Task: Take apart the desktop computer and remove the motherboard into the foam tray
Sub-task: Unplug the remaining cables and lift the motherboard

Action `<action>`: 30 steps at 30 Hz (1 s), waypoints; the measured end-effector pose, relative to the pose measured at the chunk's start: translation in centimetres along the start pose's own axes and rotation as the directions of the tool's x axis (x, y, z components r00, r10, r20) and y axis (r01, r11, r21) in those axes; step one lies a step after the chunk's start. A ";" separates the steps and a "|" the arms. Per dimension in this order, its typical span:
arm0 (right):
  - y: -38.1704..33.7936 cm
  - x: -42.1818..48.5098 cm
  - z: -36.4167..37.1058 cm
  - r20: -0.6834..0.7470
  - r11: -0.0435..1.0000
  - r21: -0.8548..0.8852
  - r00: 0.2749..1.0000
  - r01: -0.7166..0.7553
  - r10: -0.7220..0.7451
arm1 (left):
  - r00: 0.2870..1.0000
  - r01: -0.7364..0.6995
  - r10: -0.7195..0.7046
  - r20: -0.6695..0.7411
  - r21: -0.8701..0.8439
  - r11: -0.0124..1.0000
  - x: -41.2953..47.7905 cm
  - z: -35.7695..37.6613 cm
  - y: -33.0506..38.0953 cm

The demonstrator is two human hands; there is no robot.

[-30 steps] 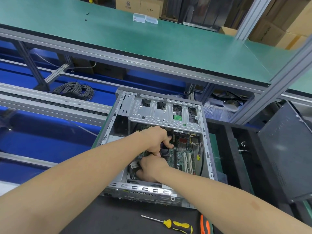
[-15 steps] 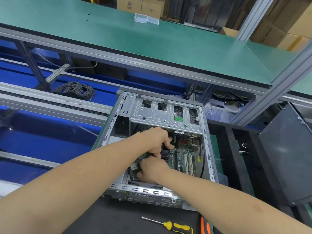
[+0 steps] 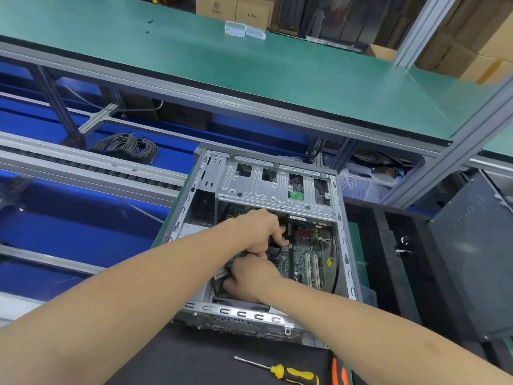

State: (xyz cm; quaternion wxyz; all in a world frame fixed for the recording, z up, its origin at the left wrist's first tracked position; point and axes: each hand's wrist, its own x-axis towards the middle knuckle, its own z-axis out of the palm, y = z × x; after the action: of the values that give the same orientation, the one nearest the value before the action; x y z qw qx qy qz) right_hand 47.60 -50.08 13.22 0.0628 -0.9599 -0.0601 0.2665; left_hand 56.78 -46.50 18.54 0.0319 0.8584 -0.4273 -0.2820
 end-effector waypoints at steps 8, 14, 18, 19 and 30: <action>1.3 -1.3 -0.6 -0.058 0.992 0.128 0.998 0.011 -0.004 | 0.999 -0.026 0.026 -0.029 -0.008 1.000 0.2 0.3 -0.4; 3.0 -2.8 -1.6 -0.131 0.978 0.207 0.991 0.030 -0.003 | 0.992 -0.098 0.099 0.073 -0.023 0.995 -1.4 0.0 -0.8; 4.4 -4.0 -1.6 -0.295 0.978 0.201 0.955 0.050 0.012 | 0.998 0.006 -0.014 -0.068 -0.106 0.994 -5.1 -1.2 -1.3; 4.7 -4.1 -1.6 -0.331 0.979 0.197 0.944 0.062 0.006 | 0.994 0.037 -0.045 -0.095 -0.085 0.996 -6.0 -1.2 -1.4; 5.7 -3.5 -4.5 -0.443 0.988 -0.008 0.886 0.152 -0.139 | 0.931 0.325 -0.218 -0.292 0.391 0.861 -7.6 3.3 -0.2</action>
State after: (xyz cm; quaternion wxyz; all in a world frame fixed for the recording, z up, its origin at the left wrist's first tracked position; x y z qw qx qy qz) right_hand 47.41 -56.60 17.96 0.1076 -0.9871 -0.1125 0.0369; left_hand 51.65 -40.04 19.14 -0.1490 0.9231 -0.3460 -0.0769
